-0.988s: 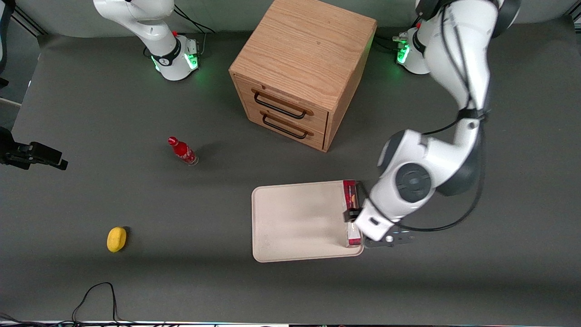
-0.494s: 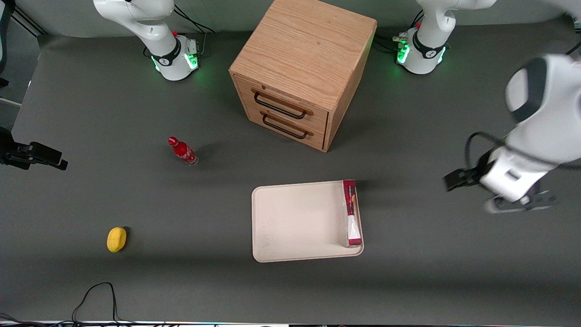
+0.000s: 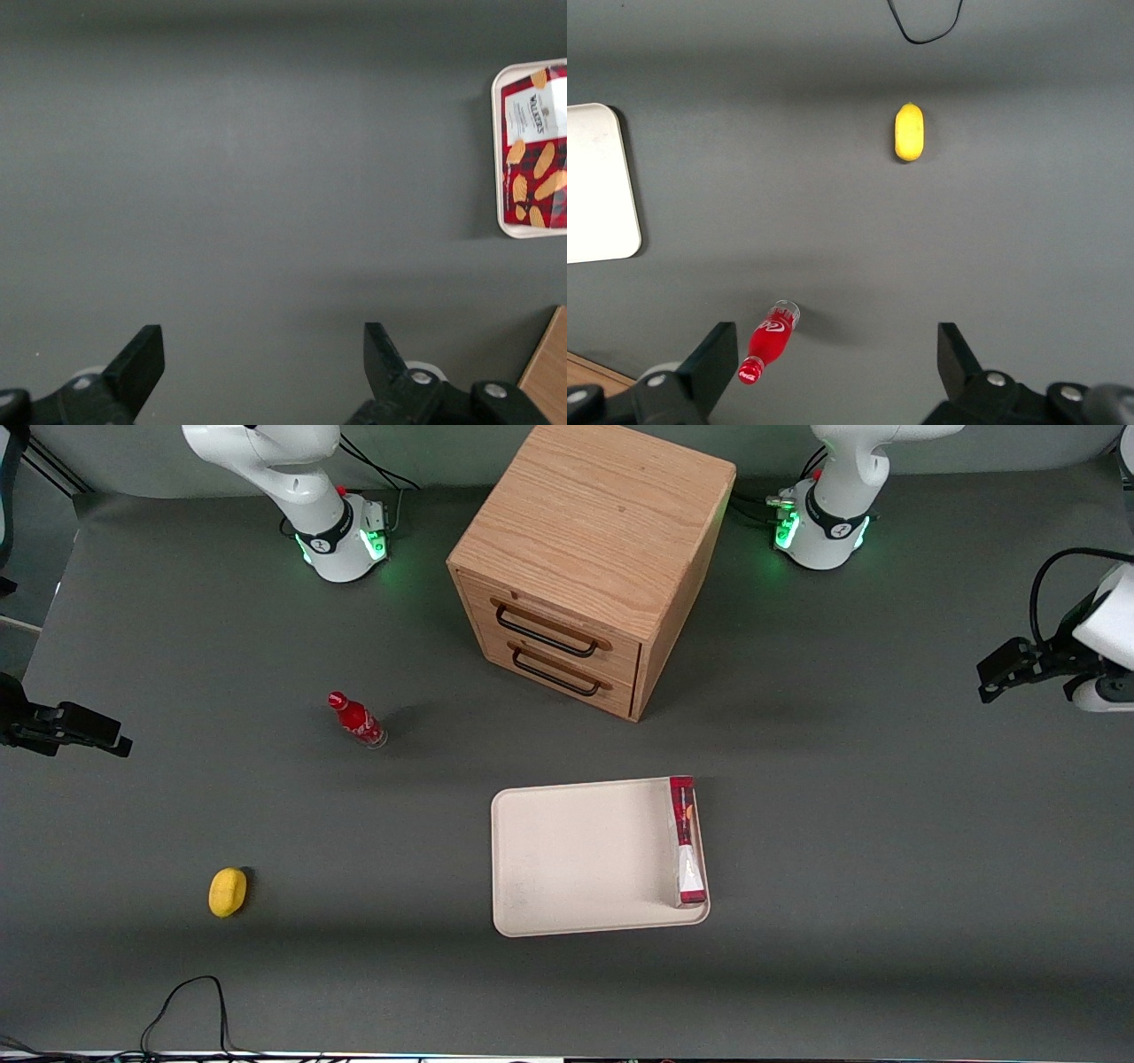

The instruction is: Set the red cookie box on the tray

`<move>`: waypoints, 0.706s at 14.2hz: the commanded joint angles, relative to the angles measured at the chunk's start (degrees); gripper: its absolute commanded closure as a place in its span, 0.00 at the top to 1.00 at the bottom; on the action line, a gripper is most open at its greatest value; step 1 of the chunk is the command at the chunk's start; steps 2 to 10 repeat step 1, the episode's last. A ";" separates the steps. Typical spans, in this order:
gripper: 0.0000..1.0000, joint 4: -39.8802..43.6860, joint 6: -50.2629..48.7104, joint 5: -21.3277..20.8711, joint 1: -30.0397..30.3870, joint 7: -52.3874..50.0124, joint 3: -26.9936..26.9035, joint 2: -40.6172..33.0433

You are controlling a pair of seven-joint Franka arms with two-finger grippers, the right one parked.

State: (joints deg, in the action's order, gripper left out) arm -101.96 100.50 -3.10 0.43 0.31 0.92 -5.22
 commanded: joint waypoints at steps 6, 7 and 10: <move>1.00 -1.49 -0.57 -0.59 0.54 1.00 0.84 -1.29; 1.00 -1.49 -0.57 -0.59 0.54 1.00 0.84 -1.29; 1.00 -1.49 -0.57 -0.59 0.54 1.00 0.84 -1.29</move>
